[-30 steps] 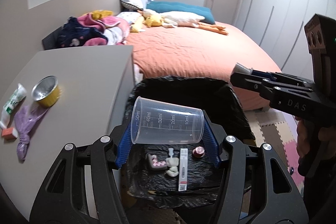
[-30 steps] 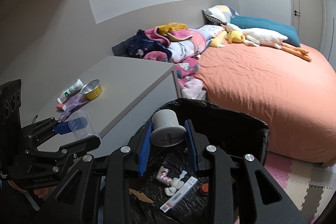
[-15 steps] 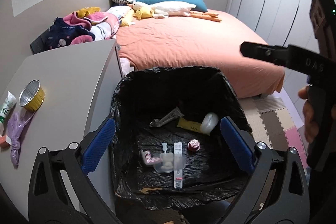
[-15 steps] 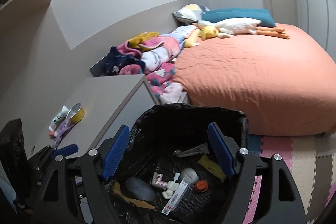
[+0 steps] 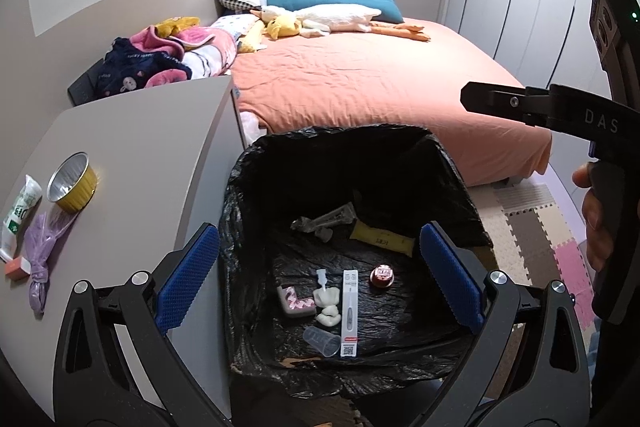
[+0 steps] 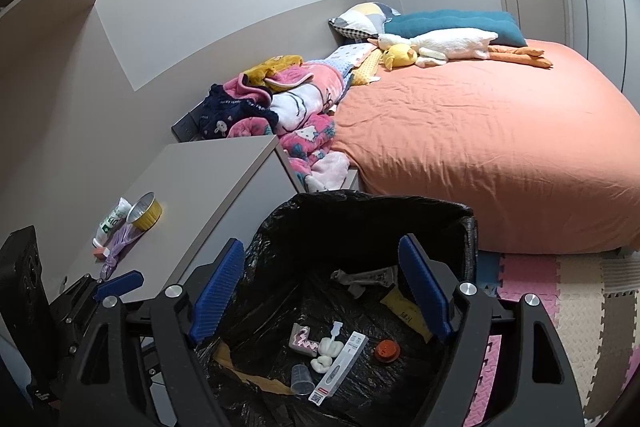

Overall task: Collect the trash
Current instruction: 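Move both open tools back to the purple bag and foil cup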

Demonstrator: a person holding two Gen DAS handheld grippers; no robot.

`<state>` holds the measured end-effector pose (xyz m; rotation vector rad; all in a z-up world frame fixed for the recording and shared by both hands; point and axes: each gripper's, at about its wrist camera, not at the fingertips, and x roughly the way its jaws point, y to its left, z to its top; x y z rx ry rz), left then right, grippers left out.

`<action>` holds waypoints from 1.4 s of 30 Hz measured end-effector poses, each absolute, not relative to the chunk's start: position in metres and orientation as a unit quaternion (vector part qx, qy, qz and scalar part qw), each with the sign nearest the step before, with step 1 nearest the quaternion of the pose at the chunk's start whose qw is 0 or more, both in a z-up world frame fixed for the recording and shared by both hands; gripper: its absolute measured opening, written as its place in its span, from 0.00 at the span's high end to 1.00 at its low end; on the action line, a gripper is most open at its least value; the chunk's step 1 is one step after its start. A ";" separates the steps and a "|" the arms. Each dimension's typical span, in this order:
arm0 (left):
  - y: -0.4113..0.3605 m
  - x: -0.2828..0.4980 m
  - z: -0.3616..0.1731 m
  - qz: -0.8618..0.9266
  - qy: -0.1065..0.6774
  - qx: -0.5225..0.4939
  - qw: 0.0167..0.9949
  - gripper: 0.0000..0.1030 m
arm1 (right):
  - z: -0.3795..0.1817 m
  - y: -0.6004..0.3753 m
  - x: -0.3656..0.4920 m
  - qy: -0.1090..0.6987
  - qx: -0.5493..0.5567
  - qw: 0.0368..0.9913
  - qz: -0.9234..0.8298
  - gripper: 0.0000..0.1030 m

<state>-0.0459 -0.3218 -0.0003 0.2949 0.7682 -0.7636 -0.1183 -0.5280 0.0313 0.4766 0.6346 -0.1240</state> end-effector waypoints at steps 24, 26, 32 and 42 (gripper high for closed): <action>-0.249 -0.019 0.002 -0.298 0.365 0.113 0.875 0.06 | 0.043 -0.456 -0.068 0.312 0.207 0.927 0.011 0.22; -0.242 -0.016 0.002 -0.292 0.365 0.110 0.877 0.06 | 0.044 -0.450 -0.063 0.312 0.207 0.927 0.015 0.22; -0.222 -0.010 0.003 -0.271 0.358 0.108 0.887 0.06 | 0.046 -0.431 -0.047 0.316 0.201 0.927 0.031 0.22; -0.183 0.009 -0.001 -0.232 0.358 0.077 0.901 0.06 | 0.046 -0.399 -0.018 0.328 0.186 0.924 0.056 0.22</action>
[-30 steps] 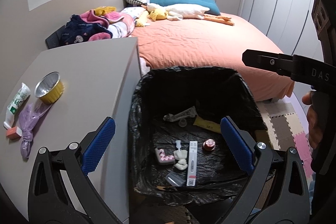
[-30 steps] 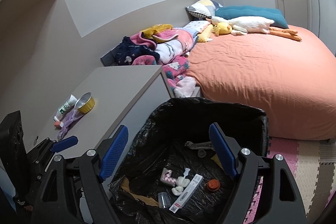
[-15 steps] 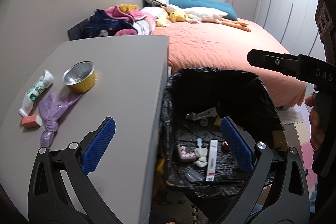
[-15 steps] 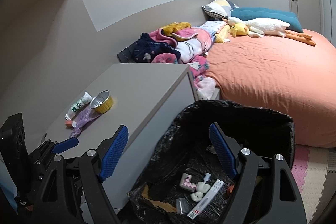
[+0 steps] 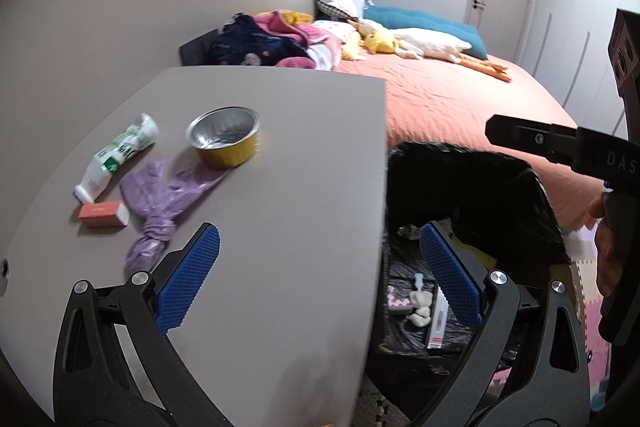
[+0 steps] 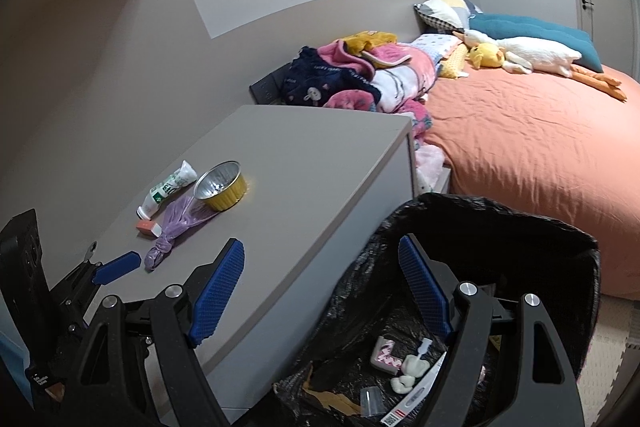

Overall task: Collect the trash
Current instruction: 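Move both open tools back to the purple bag and foil cup, then grasp the purple bag with the left tool while the right tool grasps the foil cup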

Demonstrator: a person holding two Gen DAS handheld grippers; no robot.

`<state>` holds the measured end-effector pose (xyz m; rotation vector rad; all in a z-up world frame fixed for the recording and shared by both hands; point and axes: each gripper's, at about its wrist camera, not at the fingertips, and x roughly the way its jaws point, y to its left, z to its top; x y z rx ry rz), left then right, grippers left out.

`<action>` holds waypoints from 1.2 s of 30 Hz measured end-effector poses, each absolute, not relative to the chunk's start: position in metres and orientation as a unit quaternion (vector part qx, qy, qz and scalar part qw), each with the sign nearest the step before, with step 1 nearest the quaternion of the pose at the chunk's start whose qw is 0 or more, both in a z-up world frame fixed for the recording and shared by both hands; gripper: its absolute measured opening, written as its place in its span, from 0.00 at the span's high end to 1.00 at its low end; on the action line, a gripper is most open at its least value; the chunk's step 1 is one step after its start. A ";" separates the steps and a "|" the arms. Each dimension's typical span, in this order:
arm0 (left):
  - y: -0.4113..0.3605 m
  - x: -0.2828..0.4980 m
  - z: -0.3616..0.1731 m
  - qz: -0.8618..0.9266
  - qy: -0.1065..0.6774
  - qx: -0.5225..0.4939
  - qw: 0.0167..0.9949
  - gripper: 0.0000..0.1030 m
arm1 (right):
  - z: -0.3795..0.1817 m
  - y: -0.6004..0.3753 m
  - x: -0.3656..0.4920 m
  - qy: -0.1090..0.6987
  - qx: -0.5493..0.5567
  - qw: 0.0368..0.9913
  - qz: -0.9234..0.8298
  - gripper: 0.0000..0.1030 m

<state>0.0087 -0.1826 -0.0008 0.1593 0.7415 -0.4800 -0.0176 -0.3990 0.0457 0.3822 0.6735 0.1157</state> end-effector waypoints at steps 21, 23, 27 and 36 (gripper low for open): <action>-0.114 0.060 -0.022 -0.175 0.374 0.032 0.910 0.06 | 0.029 -0.346 0.057 0.365 0.173 0.910 0.096 0.22; -0.110 0.065 -0.025 -0.172 0.378 0.028 0.910 0.08 | 0.028 -0.340 0.065 0.367 0.171 0.909 0.101 0.22; -0.105 0.077 -0.033 -0.168 0.392 0.025 0.904 0.17 | 0.028 -0.332 0.077 0.371 0.173 0.905 0.114 0.22; -0.101 0.097 -0.047 -0.164 0.425 0.024 0.890 0.39 | 0.026 -0.307 0.112 0.386 0.158 0.899 0.133 0.26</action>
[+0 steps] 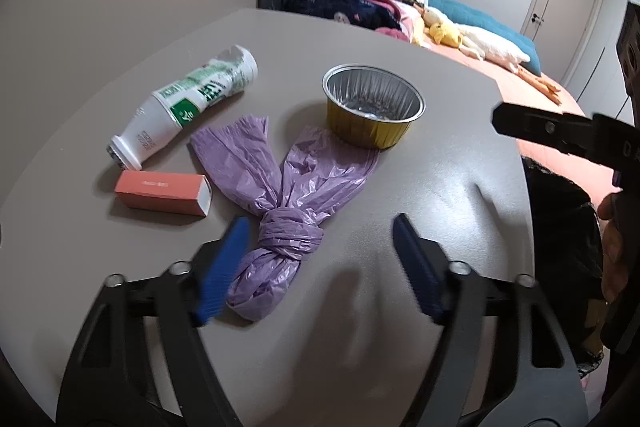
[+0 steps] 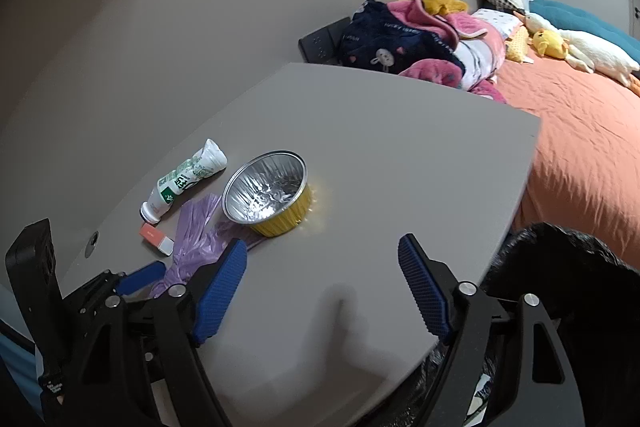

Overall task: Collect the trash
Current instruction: 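Grasp the purple bag with the left tool while the right tool grasps the foil cup, then carry the bag and foil cup over the trash bin and open both tools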

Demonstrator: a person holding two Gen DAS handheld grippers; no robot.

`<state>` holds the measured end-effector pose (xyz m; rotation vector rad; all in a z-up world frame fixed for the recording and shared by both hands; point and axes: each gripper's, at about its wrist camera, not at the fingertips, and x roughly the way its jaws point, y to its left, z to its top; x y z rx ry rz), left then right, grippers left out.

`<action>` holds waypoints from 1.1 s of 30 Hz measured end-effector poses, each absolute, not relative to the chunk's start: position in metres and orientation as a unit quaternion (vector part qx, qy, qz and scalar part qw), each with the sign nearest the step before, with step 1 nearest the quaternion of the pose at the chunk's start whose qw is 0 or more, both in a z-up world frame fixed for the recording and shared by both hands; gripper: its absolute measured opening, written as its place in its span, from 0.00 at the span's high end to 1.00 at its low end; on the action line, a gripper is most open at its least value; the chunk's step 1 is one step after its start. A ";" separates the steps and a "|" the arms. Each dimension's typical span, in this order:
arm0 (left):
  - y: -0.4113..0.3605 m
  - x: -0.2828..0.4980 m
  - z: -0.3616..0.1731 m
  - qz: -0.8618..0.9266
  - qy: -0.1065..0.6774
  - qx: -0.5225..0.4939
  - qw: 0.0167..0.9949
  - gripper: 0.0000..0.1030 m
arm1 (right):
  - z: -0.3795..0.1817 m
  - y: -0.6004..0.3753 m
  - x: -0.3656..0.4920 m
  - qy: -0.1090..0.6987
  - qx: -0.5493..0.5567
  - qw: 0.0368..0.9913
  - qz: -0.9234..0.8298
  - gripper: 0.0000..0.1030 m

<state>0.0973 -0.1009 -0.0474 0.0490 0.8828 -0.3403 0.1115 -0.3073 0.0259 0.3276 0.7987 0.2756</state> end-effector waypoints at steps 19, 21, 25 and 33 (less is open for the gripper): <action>-0.095 0.107 -0.055 -0.160 0.434 0.024 0.886 0.65 | 0.008 -0.266 0.179 0.435 0.158 0.877 0.127 0.64; -0.094 0.107 -0.055 -0.167 0.433 0.018 0.885 0.68 | 0.006 -0.262 0.181 0.440 0.151 0.876 0.128 0.78; -0.094 0.106 -0.055 -0.172 0.434 0.012 0.884 0.74 | 0.007 -0.263 0.177 0.431 0.146 0.882 0.124 0.93; -0.092 0.103 -0.051 -0.185 0.435 -0.009 0.881 0.77 | 0.016 -0.273 0.164 0.415 0.142 0.891 0.117 0.95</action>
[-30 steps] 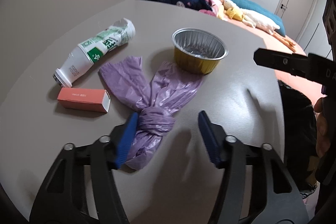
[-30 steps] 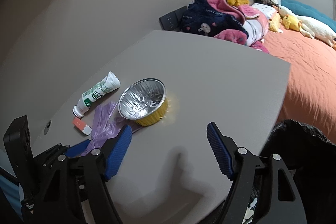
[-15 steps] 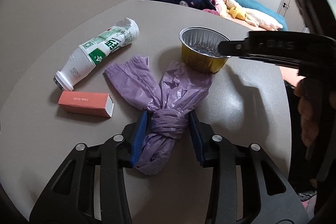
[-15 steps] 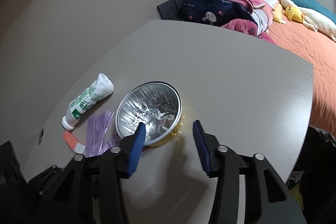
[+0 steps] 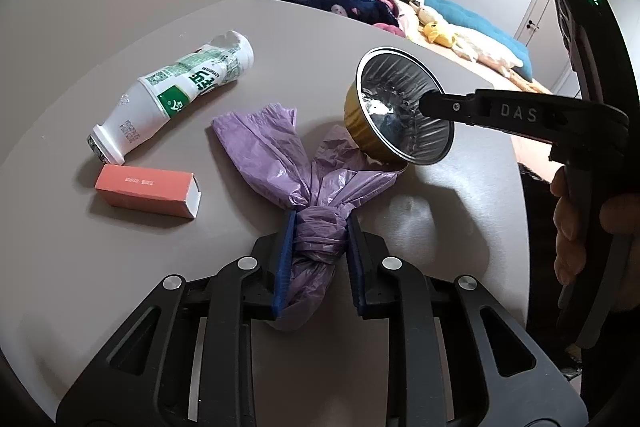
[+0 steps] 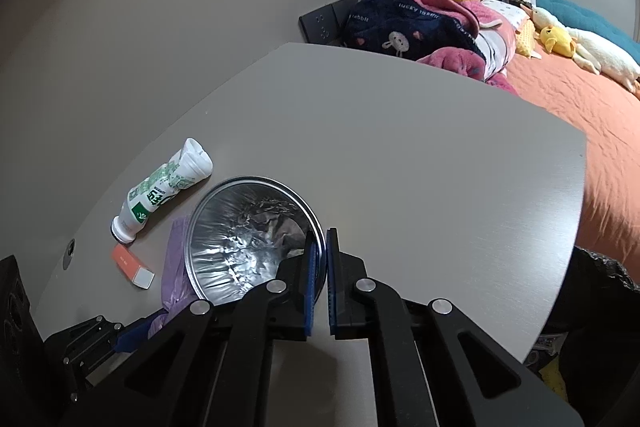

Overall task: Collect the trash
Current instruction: 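Carry the bag and foil cup over the trash bin and open both tools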

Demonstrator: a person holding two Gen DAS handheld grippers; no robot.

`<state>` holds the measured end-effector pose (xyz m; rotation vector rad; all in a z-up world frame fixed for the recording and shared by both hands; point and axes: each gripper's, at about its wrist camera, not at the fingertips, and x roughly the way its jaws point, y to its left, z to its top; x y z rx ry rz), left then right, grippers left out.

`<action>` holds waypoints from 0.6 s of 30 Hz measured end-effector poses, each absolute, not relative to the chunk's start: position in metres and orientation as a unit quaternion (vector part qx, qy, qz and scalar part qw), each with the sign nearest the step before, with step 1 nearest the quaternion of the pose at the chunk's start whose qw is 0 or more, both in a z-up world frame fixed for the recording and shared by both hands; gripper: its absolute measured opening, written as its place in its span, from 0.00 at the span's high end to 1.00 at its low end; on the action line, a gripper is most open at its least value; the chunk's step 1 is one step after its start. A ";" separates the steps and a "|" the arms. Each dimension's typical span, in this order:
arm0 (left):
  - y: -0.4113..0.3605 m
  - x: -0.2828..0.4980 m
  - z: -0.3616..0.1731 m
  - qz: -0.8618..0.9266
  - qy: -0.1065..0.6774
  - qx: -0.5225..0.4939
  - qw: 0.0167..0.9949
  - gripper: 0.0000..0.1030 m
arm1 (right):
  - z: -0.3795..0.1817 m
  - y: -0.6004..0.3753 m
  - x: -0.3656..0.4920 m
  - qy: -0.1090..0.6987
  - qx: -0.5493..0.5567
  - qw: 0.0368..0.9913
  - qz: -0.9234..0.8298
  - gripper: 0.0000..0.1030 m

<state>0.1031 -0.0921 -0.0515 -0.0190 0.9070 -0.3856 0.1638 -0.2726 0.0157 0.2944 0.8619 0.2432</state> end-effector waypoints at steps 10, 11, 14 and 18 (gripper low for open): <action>-0.097 0.090 -0.043 -0.193 0.428 -0.013 0.883 0.77 | 0.038 -0.294 0.144 0.393 0.153 0.900 0.110 0.95; -0.097 0.088 -0.042 -0.193 0.426 -0.015 0.884 0.77 | 0.040 -0.296 0.142 0.392 0.154 0.901 0.109 0.95; -0.097 0.083 -0.037 -0.193 0.424 -0.023 0.885 0.77 | 0.046 -0.300 0.132 0.386 0.157 0.903 0.108 0.95; -0.098 0.073 -0.028 -0.197 0.417 -0.030 0.887 0.77 | 0.050 -0.307 0.117 0.379 0.167 0.904 0.108 0.95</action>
